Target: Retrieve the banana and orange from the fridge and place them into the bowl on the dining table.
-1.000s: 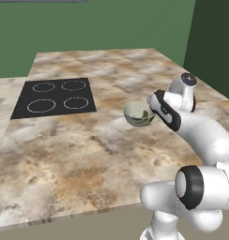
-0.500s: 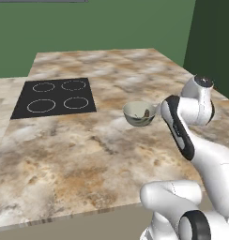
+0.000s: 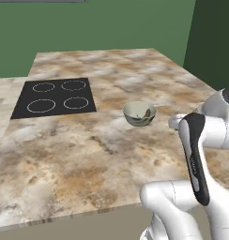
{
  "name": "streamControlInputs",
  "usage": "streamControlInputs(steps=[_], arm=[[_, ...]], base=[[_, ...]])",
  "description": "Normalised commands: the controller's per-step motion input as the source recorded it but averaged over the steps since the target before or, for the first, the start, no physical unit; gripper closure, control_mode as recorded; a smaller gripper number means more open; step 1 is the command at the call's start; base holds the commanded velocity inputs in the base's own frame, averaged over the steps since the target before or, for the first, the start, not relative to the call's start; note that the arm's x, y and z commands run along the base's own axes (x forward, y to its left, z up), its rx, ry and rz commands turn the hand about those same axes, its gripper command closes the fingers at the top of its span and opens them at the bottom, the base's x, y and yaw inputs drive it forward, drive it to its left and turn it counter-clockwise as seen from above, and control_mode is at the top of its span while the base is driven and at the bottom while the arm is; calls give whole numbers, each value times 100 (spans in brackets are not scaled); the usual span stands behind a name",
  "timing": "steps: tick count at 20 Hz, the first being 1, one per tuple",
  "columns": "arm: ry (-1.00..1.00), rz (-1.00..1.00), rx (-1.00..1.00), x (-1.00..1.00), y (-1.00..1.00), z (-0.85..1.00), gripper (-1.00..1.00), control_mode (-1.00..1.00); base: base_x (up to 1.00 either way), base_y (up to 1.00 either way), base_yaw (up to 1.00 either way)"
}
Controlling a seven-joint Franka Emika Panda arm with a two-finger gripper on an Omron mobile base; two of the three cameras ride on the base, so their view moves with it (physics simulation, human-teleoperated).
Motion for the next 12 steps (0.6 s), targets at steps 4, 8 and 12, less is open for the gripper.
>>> streamControlInputs(steps=[4, 8, 12], arm=[[-11, 3, -1, -95, 1, 2, -100, -100], [-4, 0, -3, -71, 2, 0, -100, -100], [-2, 0, -3, -60, 0, 1, -100, -100]], base=[[0, 0, 0], [0, 0, 0], [0, 0, 0]])
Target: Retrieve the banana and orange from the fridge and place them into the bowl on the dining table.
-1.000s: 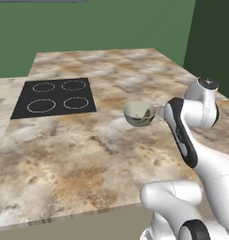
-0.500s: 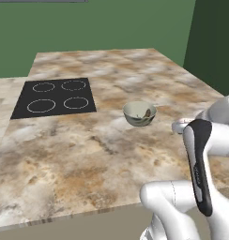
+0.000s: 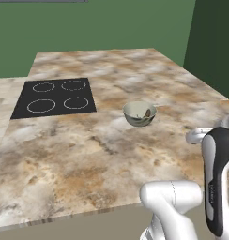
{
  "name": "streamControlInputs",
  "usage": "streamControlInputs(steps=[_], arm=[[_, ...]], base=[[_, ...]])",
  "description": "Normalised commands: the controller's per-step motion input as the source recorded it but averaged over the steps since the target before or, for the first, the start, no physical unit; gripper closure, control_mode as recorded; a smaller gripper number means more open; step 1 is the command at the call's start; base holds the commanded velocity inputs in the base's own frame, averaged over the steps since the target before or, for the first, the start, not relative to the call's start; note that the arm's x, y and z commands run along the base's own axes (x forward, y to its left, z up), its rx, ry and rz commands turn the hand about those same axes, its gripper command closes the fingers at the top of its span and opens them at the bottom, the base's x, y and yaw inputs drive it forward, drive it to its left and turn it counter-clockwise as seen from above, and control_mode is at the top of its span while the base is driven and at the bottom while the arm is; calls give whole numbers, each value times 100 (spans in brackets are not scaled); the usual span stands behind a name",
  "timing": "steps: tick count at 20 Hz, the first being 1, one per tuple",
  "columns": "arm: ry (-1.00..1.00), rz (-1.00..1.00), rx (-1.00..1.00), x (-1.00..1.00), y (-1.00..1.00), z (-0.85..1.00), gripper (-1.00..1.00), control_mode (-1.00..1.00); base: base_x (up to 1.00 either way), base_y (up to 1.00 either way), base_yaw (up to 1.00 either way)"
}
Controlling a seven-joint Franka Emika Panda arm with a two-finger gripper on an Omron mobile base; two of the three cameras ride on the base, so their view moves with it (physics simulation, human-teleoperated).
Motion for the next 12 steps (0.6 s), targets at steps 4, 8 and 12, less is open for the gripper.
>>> streamControlInputs(steps=[4, 8, 12], arm=[[0, 0, -3, -43, 0, 0, -100, 100], [0, 0, 0, 0, 0, 0, -100, 100], [0, 0, 0, 0, 0, 0, -100, 100]], base=[[-19, 0, 0], [-84, 0, 2], [-84, 10, 2]])
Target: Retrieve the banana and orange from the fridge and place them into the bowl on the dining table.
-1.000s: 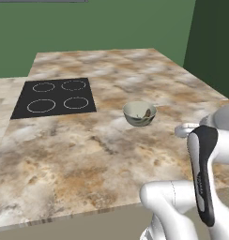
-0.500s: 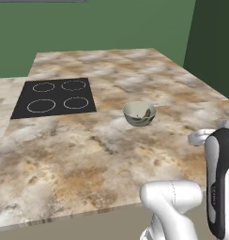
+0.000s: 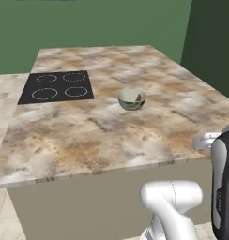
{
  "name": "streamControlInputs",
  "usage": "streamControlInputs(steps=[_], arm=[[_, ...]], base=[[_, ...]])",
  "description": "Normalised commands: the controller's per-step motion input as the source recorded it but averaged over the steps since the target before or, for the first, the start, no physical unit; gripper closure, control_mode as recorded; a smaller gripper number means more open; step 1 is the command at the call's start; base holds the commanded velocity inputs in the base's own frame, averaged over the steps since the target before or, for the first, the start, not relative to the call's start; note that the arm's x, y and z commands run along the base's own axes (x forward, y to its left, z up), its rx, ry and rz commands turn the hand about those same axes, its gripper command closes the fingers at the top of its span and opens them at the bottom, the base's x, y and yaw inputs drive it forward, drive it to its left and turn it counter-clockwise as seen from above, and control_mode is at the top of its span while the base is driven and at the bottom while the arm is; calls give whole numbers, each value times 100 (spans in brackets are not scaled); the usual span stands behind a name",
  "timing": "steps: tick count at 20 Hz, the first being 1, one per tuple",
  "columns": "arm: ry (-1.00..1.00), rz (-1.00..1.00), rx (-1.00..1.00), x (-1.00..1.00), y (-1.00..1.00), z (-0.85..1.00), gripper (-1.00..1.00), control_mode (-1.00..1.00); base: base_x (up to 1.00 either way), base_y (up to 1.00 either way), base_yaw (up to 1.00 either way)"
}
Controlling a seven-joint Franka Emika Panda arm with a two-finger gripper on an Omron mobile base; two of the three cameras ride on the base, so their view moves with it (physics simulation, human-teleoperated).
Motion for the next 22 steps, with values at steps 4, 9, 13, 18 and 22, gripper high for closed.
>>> streamControlInputs(steps=[4, 9, 13, 18, 22], arm=[[0, 0, 0, 0, 0, 0, -100, 100], [0, 0, 0, 0, 0, 0, -100, 100], [0, 0, 0, 0, 0, 0, -100, 100], [0, 0, 0, 0, 0, 0, -100, 100], [0, 0, 0, 0, 0, 0, -100, 100]], base=[[-80, 32, 5], [-63, 66, 12], [-32, 99, 19], [-4, 100, 20], [8, 100, 18]])
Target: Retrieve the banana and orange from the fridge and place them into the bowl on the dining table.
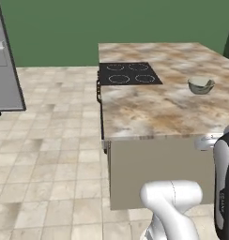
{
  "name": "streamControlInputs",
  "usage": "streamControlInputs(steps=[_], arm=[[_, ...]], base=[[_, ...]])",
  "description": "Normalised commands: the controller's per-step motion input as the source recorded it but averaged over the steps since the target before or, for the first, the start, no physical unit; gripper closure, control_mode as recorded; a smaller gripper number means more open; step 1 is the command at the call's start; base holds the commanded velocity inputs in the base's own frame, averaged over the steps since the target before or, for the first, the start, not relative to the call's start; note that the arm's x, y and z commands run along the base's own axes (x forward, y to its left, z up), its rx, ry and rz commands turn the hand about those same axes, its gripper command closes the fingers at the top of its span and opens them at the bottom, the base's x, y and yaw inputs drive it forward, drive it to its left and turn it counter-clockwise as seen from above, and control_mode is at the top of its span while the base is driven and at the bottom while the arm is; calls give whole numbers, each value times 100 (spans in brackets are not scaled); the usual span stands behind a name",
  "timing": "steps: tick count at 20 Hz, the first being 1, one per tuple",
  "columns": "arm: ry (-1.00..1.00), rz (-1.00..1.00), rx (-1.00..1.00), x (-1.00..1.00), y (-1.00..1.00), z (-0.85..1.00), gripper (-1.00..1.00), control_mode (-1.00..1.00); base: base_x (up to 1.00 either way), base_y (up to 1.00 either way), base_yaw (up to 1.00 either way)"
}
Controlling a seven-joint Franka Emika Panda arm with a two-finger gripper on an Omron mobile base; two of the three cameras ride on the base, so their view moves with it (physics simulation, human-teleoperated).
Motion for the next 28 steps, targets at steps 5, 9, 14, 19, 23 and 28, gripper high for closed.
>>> streamControlInputs(steps=[5, 9, 14, 19, 23, 28], arm=[[0, 0, 0, 0, 0, 0, -100, 100], [0, 0, 0, 0, 0, 0, -100, 100], [0, 0, 0, 0, 0, 0, -100, 100], [0, 0, 0, 0, 0, 0, -100, 100], [0, 0, 0, 0, 0, 0, -100, 100], [0, 0, 0, 0, 0, 0, -100, 100]], base=[[41, 100, 15], [71, 99, 13], [86, 87, 12], [100, 56, 16], [100, 29, 25], [100, 16, 28]])
